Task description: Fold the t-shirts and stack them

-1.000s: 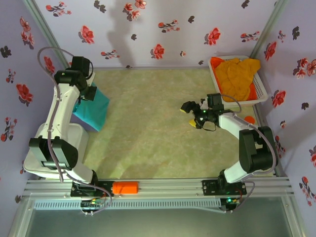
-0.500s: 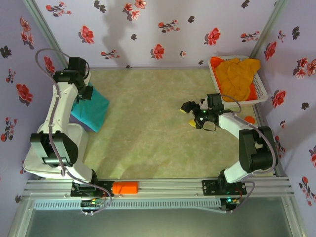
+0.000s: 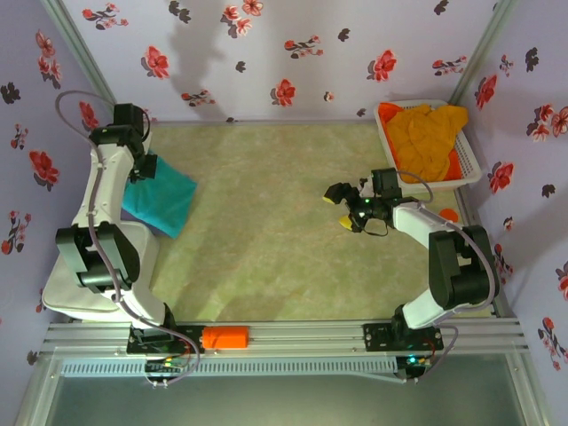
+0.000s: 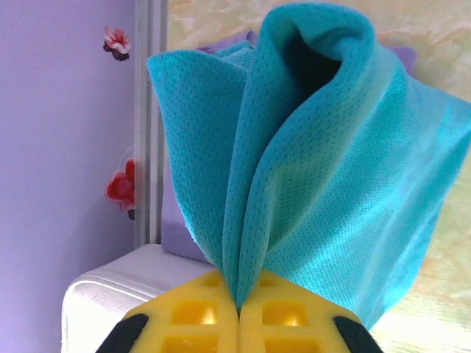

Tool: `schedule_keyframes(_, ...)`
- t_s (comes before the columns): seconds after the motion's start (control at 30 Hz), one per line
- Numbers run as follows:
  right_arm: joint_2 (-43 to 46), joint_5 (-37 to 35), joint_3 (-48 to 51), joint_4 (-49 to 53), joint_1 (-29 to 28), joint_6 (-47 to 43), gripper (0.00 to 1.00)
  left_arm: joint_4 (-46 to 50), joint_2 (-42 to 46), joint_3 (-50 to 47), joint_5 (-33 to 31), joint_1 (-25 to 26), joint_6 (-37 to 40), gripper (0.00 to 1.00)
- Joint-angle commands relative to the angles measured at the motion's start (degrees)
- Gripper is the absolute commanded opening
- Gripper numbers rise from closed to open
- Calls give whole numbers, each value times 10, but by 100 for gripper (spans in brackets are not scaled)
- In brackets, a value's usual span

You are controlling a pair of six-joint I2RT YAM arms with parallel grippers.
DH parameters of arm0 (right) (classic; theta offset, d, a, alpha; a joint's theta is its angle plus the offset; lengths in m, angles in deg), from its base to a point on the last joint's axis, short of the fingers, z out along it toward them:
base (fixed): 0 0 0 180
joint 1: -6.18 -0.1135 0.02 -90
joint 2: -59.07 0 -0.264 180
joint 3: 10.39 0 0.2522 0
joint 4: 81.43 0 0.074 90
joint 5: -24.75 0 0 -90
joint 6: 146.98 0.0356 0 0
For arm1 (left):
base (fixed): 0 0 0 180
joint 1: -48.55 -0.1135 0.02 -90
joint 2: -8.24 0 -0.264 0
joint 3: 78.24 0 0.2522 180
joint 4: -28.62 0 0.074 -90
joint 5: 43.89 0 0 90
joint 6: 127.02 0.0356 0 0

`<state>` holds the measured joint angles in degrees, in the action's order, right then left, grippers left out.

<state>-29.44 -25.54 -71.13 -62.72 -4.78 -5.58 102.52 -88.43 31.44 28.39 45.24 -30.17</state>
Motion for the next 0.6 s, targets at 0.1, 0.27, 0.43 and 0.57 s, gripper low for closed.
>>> schedule_keyframes(0.1,4,23,10,-12,4,-12,94,-47,-9,-29,-25,-38,0,0)
schedule_keyframes(0.27,1,36,16,-24,4,-11,94,-119,-19,-75,-51,-58,-7,0)
schedule_keyframes(0.43,4,43,26,-30,4,-15,94,-163,-36,-90,-69,-64,-5,0)
schedule_keyframes(0.57,12,47,40,-37,5,-13,94,-180,-66,-91,-90,-70,3,0)
